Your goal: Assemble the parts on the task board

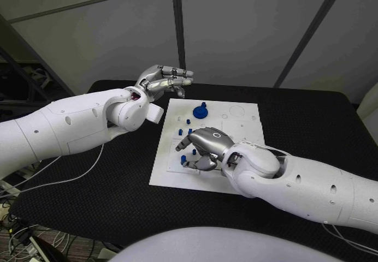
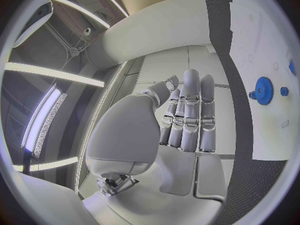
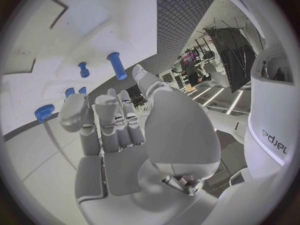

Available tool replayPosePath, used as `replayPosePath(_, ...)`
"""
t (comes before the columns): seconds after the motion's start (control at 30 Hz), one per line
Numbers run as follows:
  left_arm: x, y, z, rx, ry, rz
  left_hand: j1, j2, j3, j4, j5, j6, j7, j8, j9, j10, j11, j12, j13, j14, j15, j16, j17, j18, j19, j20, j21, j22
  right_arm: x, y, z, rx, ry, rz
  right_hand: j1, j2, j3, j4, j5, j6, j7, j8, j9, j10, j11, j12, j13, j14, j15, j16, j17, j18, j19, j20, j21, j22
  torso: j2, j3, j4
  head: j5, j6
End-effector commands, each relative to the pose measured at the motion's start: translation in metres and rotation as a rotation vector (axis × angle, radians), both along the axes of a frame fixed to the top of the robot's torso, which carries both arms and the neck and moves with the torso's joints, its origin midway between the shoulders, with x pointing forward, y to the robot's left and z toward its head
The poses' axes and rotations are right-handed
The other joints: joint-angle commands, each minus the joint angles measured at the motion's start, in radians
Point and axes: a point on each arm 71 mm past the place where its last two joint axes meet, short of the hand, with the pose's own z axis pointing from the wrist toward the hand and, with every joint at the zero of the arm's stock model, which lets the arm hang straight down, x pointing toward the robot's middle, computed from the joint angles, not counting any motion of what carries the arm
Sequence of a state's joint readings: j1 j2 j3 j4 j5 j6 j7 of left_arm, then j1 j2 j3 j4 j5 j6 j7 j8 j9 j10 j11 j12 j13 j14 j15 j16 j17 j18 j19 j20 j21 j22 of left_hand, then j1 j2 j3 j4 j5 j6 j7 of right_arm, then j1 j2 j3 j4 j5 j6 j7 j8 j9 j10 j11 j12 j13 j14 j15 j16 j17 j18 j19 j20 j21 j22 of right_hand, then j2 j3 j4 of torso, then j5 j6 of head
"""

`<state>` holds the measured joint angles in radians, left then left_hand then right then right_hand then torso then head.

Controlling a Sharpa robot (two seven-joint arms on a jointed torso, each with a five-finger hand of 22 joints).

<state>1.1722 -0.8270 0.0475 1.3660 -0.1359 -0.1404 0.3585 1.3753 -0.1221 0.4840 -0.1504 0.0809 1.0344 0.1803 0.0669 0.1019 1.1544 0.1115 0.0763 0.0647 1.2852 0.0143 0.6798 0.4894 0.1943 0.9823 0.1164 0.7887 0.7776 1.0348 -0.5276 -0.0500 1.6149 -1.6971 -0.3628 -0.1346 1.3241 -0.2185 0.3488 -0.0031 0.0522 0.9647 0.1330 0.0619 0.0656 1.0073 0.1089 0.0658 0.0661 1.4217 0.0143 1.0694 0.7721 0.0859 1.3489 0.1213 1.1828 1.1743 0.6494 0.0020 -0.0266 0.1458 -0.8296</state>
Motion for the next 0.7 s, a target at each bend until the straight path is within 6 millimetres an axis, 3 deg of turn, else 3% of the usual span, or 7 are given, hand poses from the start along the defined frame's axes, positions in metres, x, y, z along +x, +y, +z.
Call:
replayPosePath(0.03, 0.000, 0.000, 0.001, -0.007, 0.001, -0.010, -0.002, 0.008, -0.005, 0.001, 0.005, 0.002, -0.002, 0.000, 0.000, 0.000, -0.002, 0.000, 0.000, 0.002, -0.001, -0.002, -0.002, -0.010, -0.005, 0.001, -0.005, -0.001, -0.003, -0.011, 0.012, 0.148, -0.022, -0.011, 0.008, -0.004, -0.049, 0.020, -0.006, -0.007, -0.002, 0.004, 0.001, -0.009, 0.000, 0.006, 0.002, -0.007, 0.000, -0.008, -0.011, 0.017, -0.006, -0.001, -0.008, -0.007, -0.001, 0.0002, 0.0000, -0.004, 0.003)
replayPosePath(0.17, -0.001, 0.003, 0.001, -0.004, 0.002, -0.006, -0.002, 0.008, -0.005, 0.001, 0.005, 0.002, -0.002, 0.000, 0.000, 0.000, -0.002, 0.000, 0.000, 0.002, -0.001, -0.002, -0.002, -0.010, -0.005, 0.001, -0.005, -0.001, -0.005, -0.045, 0.015, 0.165, 0.031, -0.076, 0.029, 0.013, -0.075, 0.039, -0.005, 0.015, 0.015, 0.013, 0.006, 0.028, -0.009, 0.027, 0.008, 0.002, -0.006, -0.003, -0.005, 0.016, 0.005, -0.006, 0.000, 0.002, -0.003, -0.0002, -0.0037, -0.013, 0.011)
replayPosePath(0.23, -0.001, 0.004, 0.001, -0.003, 0.003, -0.004, -0.003, 0.008, -0.005, 0.001, 0.004, 0.002, -0.002, 0.000, 0.000, 0.000, -0.002, 0.000, 0.000, 0.002, 0.000, -0.003, -0.002, -0.010, -0.005, 0.001, -0.006, -0.001, -0.001, -0.064, 0.019, 0.168, 0.069, -0.136, 0.029, 0.026, -0.078, 0.049, -0.005, 0.040, 0.023, 0.022, 0.009, 0.091, -0.016, 0.059, 0.019, 0.019, -0.011, 0.029, 0.037, 0.005, 0.030, -0.011, 0.039, 0.040, -0.004, -0.0009, -0.0056, -0.021, 0.012)
replayPosePath(0.37, -0.002, 0.006, -0.001, 0.001, 0.006, -0.002, -0.003, 0.008, -0.005, 0.001, 0.004, 0.002, -0.002, 0.000, 0.000, 0.000, -0.002, 0.000, 0.000, 0.002, 0.000, -0.003, -0.002, -0.010, -0.005, 0.001, -0.006, -0.001, 0.007, -0.111, 0.023, 0.166, 0.168, -0.306, 0.001, 0.043, -0.084, 0.082, -0.005, 0.084, -0.006, 0.037, 0.018, 0.253, -0.054, 0.131, 0.050, 0.056, -0.038, 0.122, 0.165, -0.021, 0.095, -0.030, 0.149, 0.150, -0.009, -0.0013, -0.0141, -0.042, 0.020)
replayPosePath(0.47, -0.002, 0.007, -0.001, 0.003, 0.007, -0.001, -0.003, 0.008, -0.005, 0.001, 0.004, 0.002, -0.002, 0.000, 0.000, 0.000, -0.002, 0.000, 0.000, 0.002, 0.000, -0.003, -0.002, -0.010, -0.005, 0.001, -0.006, -0.001, 0.010, -0.145, 0.022, 0.133, 0.227, -0.439, -0.053, 0.033, -0.111, 0.123, -0.004, 0.116, -0.028, 0.050, 0.030, 0.348, -0.080, 0.177, 0.081, 0.082, -0.060, 0.208, 0.290, -0.042, 0.138, -0.052, 0.228, 0.230, -0.012, -0.0014, -0.0199, -0.056, 0.025)
replayPosePath(0.6, -0.002, 0.007, -0.002, 0.004, 0.010, -0.002, -0.003, 0.008, -0.005, 0.001, 0.004, 0.002, -0.002, 0.000, 0.000, 0.000, -0.002, 0.000, 0.000, 0.002, 0.000, -0.003, -0.002, -0.010, -0.005, 0.001, -0.006, -0.001, 0.010, -0.172, 0.020, 0.076, 0.268, -0.548, -0.108, 0.029, -0.150, 0.171, -0.003, 0.148, -0.052, 0.066, 0.053, 0.441, -0.107, 0.260, 0.149, 0.086, -0.083, 0.241, 0.330, -0.052, 0.160, -0.075, 0.271, 0.273, -0.014, -0.0016, -0.0241, -0.071, 0.029)
replayPosePath(0.7, -0.003, 0.007, -0.004, 0.005, 0.012, -0.006, -0.004, 0.008, -0.006, 0.001, 0.003, 0.002, -0.002, 0.000, 0.000, 0.000, -0.002, 0.000, 0.000, 0.002, 0.000, -0.004, -0.002, -0.010, -0.005, 0.001, -0.006, -0.001, 0.009, -0.185, 0.019, 0.018, 0.272, -0.617, -0.127, 0.028, -0.189, 0.223, -0.002, 0.150, -0.072, 0.072, 0.096, 0.471, -0.125, 0.595, 0.505, 0.093, -0.098, 0.295, 0.406, -0.064, 0.181, -0.096, 0.314, 0.318, -0.015, -0.0002, -0.0267, -0.085, 0.030)
